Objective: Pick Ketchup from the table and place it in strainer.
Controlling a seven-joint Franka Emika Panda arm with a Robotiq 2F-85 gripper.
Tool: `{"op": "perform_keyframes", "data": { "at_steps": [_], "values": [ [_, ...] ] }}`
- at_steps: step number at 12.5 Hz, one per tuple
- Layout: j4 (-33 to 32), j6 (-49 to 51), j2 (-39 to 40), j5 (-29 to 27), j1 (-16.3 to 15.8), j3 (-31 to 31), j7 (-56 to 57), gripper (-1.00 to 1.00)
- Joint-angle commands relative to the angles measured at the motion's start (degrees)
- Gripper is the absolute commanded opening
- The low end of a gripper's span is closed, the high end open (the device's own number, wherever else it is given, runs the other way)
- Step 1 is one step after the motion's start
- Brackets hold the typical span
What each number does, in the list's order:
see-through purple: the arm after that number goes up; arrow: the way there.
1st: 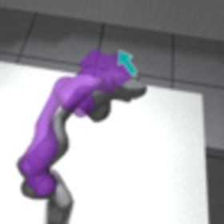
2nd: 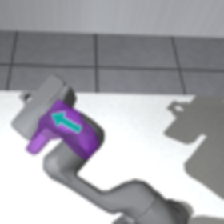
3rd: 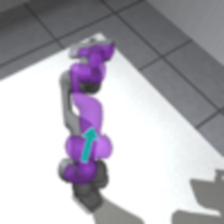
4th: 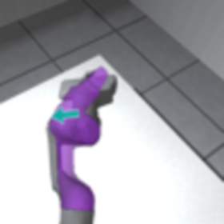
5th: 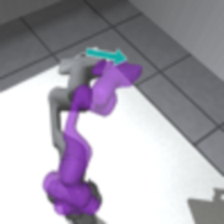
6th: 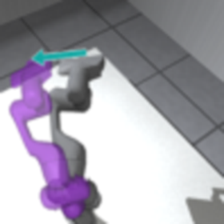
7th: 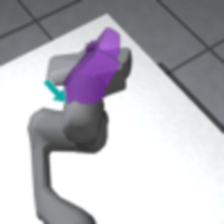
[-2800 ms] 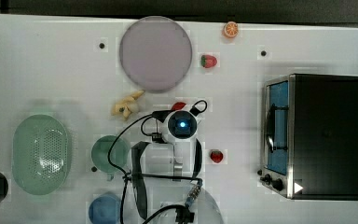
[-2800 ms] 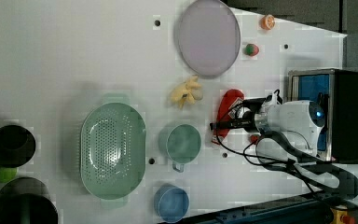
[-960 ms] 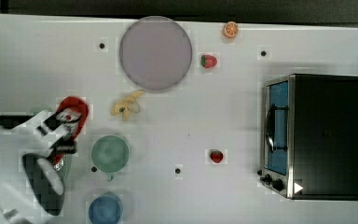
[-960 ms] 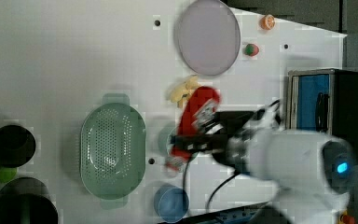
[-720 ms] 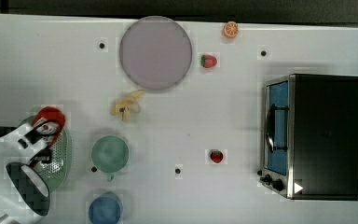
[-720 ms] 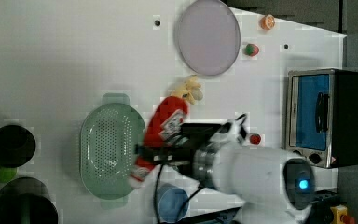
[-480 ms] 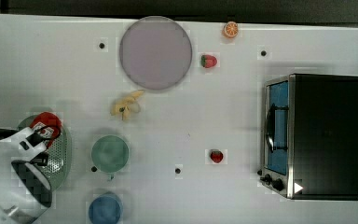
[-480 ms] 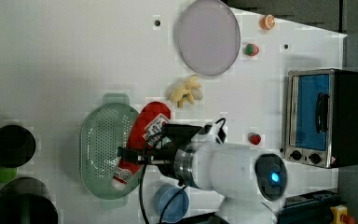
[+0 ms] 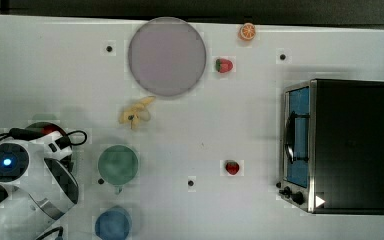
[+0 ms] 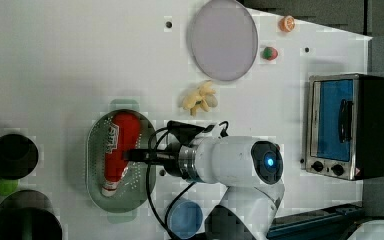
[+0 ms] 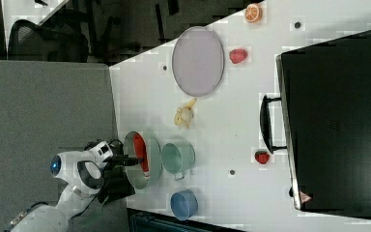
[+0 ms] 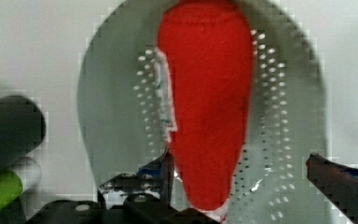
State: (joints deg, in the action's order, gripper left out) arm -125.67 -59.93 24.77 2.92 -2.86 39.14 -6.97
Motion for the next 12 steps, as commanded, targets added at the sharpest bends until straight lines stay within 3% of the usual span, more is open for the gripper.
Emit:
{"op": "perform_keyframes", "data": {
  "at_steps": [1, 4, 7, 12],
  "values": [
    [1.3, 7.4, -11.2, 0.0, 3.9, 0.7, -6.7, 1.00],
    [4.6, 24.6, -22.8, -0.3, 9.2, -0.6, -5.5, 1.00],
    [10.3, 40.9, -30.7, -2.1, 13.3, -6.5, -1.4, 1.00],
    [16.1, 48.0, -37.0, -2.5, 15.2, -22.4, 0.2, 1.00]
  ]
}}
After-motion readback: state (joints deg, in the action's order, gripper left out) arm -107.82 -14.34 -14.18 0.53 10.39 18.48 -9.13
